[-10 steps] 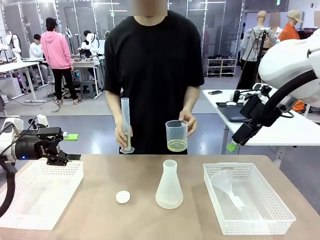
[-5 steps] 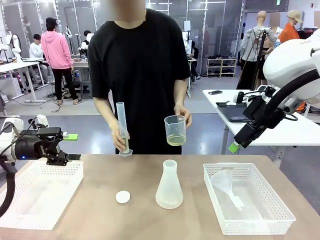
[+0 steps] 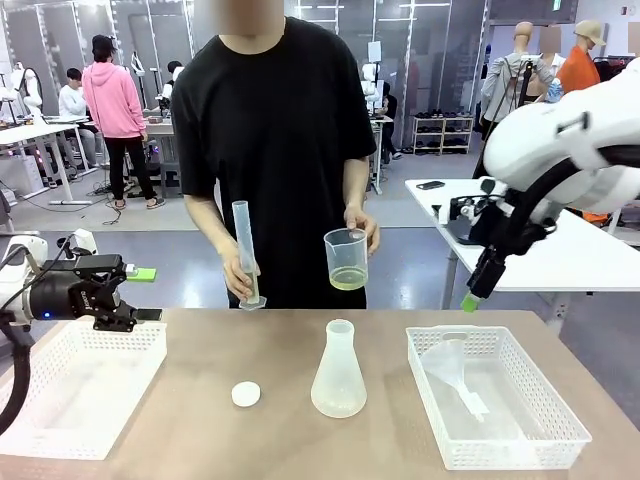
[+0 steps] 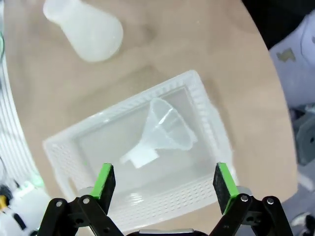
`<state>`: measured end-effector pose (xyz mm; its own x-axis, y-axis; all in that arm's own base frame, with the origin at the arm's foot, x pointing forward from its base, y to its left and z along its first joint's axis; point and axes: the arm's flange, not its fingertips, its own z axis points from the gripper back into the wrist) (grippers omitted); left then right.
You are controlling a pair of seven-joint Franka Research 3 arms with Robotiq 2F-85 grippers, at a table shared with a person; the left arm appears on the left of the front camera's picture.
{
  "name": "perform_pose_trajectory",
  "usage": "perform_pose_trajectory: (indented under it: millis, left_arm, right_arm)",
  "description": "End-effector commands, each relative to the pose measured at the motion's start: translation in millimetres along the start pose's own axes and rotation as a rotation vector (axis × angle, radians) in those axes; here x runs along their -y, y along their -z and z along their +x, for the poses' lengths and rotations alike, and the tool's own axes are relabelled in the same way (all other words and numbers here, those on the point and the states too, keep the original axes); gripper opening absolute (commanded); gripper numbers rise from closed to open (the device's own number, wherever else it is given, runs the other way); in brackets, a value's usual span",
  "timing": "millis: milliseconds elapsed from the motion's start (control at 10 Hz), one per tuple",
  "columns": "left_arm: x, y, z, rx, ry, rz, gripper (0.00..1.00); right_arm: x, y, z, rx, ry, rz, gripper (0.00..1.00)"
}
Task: Prepare the solutions needed for the experiment.
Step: Pick up the Plastic Funnel and insert it into the Big flask.
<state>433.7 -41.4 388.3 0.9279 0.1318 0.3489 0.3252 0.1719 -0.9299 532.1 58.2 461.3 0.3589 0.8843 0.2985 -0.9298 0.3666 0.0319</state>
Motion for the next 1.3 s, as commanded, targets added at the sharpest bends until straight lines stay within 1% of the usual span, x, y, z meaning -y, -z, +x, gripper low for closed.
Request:
perform_pose_trajectory:
  millis: [0,100,200,300,400,500,800,900,1100,1200]
  left_arm:
    - [2,2,1,0.022,0.0,-0.03,1.0]
    - [2,2,1,0.022,0.0,-0.03,1.0]
    - [2,2,1,0.022,0.0,-0.03,1.0]
    - [2,2,1,0.022,0.0,-0.03,1.0]
    - [2,2,1,0.022,0.0,-0.03,1.0]
    - [2,2,1,0.022,0.0,-0.03,1.0]
    - [2,2,1,0.022,0.0,-0.03,1.0]
    - [2,2,1,0.022,0.0,-0.03,1.0]
    - [2,2,1,0.022,0.0,-0.03,1.0]
    - [2,2,1,0.022,0.0,-0.03,1.0]
  right_arm:
    - [17,12,11,0.004,-0.125,0.023,1.0]
    - [17,21,15,0.007,-0.204,0.054,1.0]
    - [18,28,16,-0.027,-0.255,0.075,1.0]
    - [18,33,17,-0.048,-0.277,0.084,1.0]
    - [17,36,15,-0.089,-0.29,0.105,1.0]
    - [12,37,22,-0.028,-0.231,0.064,1.0]
    - [12,37,22,-0.028,-0.231,0.064,1.0]
    - [12,39,19,-0.044,-0.25,0.078,1.0]
    - [19,53,19,-0.169,-0.321,0.187,1.0]
    - [19,58,19,-0.194,-0.351,0.222,1.0]
